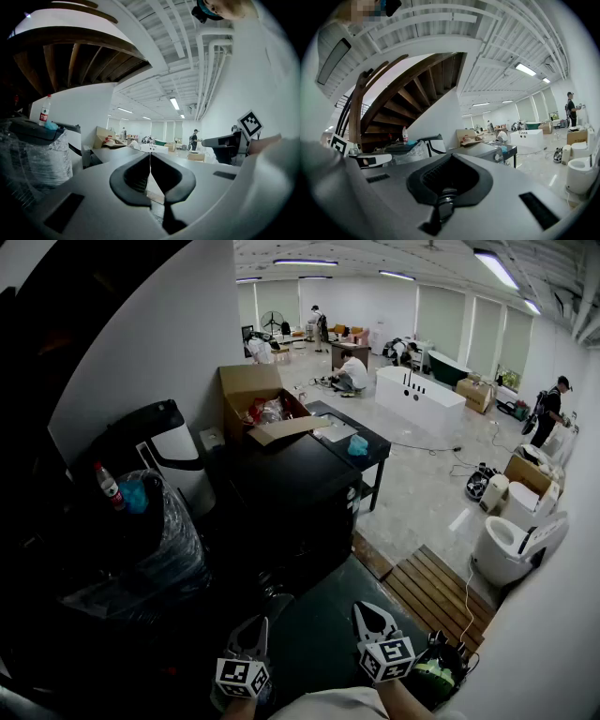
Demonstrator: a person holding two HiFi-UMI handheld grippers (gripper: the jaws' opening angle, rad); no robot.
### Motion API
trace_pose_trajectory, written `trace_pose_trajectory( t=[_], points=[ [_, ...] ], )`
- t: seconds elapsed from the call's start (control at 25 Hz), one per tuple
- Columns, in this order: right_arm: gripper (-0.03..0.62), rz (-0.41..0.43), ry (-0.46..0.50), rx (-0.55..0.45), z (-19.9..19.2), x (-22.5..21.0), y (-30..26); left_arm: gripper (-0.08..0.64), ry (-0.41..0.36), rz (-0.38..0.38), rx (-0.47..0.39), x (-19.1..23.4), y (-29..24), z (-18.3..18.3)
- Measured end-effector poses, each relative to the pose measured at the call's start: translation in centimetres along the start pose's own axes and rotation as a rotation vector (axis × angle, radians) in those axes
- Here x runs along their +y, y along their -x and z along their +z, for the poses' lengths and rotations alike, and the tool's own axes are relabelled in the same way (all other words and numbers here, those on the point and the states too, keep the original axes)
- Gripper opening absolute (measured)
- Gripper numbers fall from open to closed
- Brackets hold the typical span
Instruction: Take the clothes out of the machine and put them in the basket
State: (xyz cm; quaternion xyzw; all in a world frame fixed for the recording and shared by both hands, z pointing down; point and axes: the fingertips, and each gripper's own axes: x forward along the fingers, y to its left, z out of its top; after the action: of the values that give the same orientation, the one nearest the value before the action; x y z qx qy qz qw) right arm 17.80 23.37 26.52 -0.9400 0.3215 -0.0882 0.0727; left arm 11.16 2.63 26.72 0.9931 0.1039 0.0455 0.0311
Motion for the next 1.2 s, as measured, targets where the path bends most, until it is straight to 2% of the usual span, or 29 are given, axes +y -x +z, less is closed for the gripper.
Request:
trace_pose_trajectory(
  t=[0.6,1.08,1.16,1.2],
  points=[
    [0.009,-0.024,-0.014,-0.013,-0.14,-0.13,0.36,0.021,-0.003,0.001,-0.001,0.04,0.41,-0.17],
    [0.014,-0.039,0.024,-0.032,0.29,0.24,0.51,0.021,0.004,-0.003,-0.005,-0.01,0.72,-0.22],
    [0.090,-0.044,0.027,-0.034,0.40,0.30,0.39,0.021,0.006,-0.002,-0.004,0.17,0.76,-0.20],
    [0.104,-0.046,0.027,-0.034,0.46,0.28,0.35,0.021,0.006,-0.002,-0.003,0.20,0.76,-0.15]
  ],
)
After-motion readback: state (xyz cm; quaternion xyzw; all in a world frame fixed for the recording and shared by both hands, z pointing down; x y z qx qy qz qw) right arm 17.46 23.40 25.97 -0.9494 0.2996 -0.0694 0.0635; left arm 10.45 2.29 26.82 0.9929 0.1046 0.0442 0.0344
